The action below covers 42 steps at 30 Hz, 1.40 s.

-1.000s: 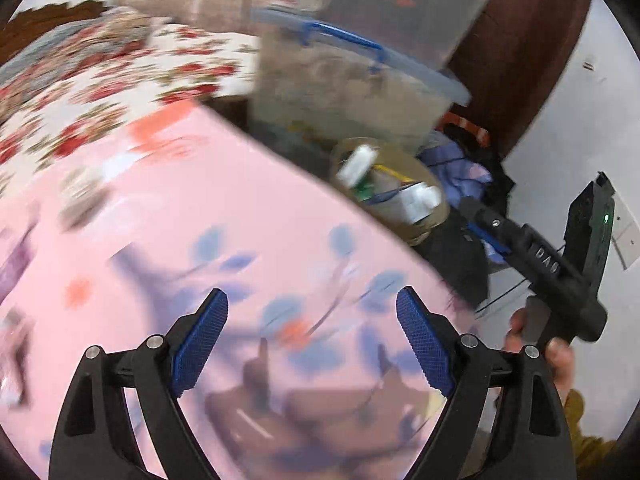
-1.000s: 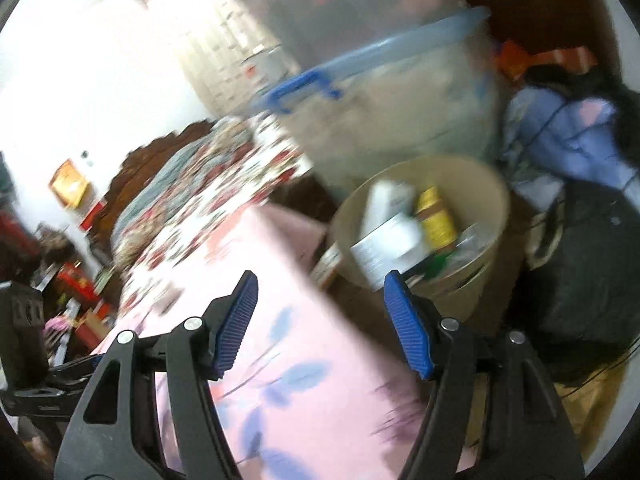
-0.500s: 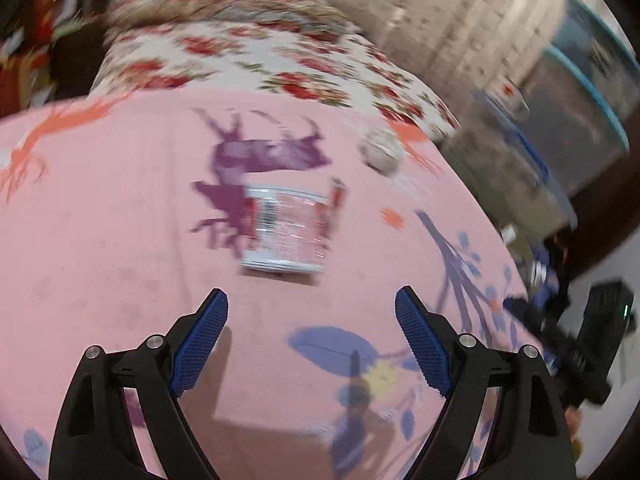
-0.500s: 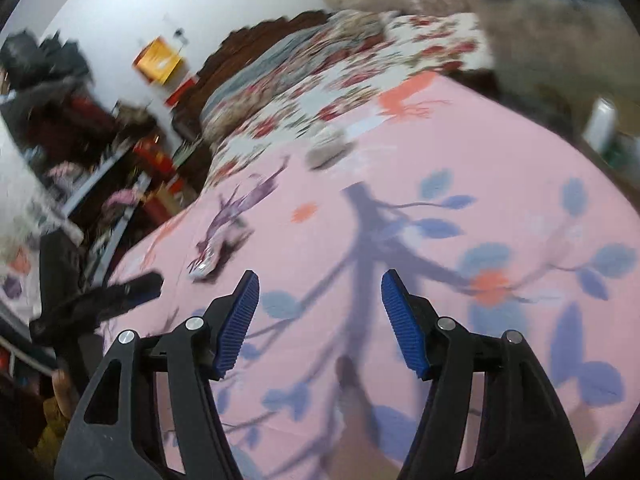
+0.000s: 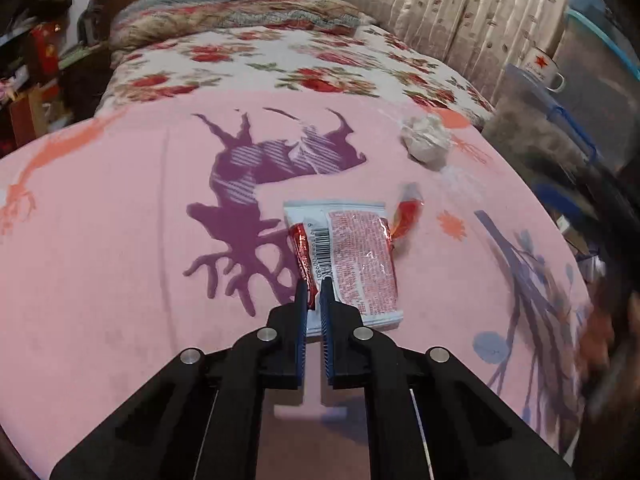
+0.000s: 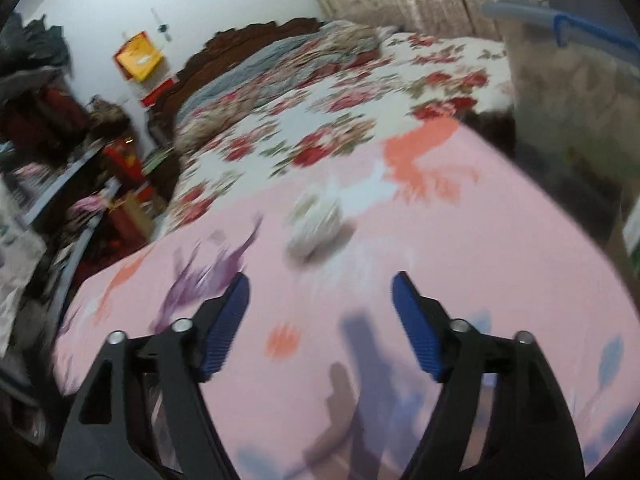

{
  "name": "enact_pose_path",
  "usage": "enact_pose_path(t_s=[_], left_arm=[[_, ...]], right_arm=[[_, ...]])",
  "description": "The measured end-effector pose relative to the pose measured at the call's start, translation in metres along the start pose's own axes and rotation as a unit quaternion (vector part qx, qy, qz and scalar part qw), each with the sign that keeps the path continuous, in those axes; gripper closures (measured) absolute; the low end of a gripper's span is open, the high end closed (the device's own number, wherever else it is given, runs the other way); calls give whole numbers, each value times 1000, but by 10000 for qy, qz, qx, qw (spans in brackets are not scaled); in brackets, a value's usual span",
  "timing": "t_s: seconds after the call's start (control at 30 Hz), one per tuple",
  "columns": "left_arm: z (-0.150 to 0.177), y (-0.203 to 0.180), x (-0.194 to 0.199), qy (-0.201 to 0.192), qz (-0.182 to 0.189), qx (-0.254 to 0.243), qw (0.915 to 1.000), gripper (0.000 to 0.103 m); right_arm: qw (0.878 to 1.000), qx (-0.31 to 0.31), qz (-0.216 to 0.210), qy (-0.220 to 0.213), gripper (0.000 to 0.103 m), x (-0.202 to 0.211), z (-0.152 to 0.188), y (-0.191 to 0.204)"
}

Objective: Collect trash
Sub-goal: 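Grasp the red snack wrapper with the left tool while the right tool grasps the crumpled tissue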

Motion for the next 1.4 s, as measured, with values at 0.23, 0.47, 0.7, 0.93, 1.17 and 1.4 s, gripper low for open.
enact_pose_path(t_s=[0.23,0.47,0.7,0.93,1.17,1.4], left_arm=[[-2,-2,6,-194,109,-45,9997,98],[-4,-5,11,-316,234,-49,9992,99],[2,-19,12,-174,787,-297,9963,99],[48,-42,23,48,1250,-344,9916,99],[88,-67,40,101,1191,-717,9902,99],[96,-68,49,148,1246,-640,9900,34]], right_arm=[[9978,-162,101,633,16,-84,-55,13],[9932,253,220,1119,53,-105,-30,19],[9906,448,-289,1258,54,-41,43,11],[9935,567,-421,894,54,21,110,6],[9895,1251,-330,643,54,30,134,50],[9748,2022,554,758,54,16,155,65]])
Point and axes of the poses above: each gripper's, at about its wrist camera, not at the fingertips, and x roughly against the way its jaws point, y to its left, z to its underside, the point moved 9 cm from there along -x, roughly the way its jaws point, and after that the axes turned 13 degrees about y, right-handed, at the moved point
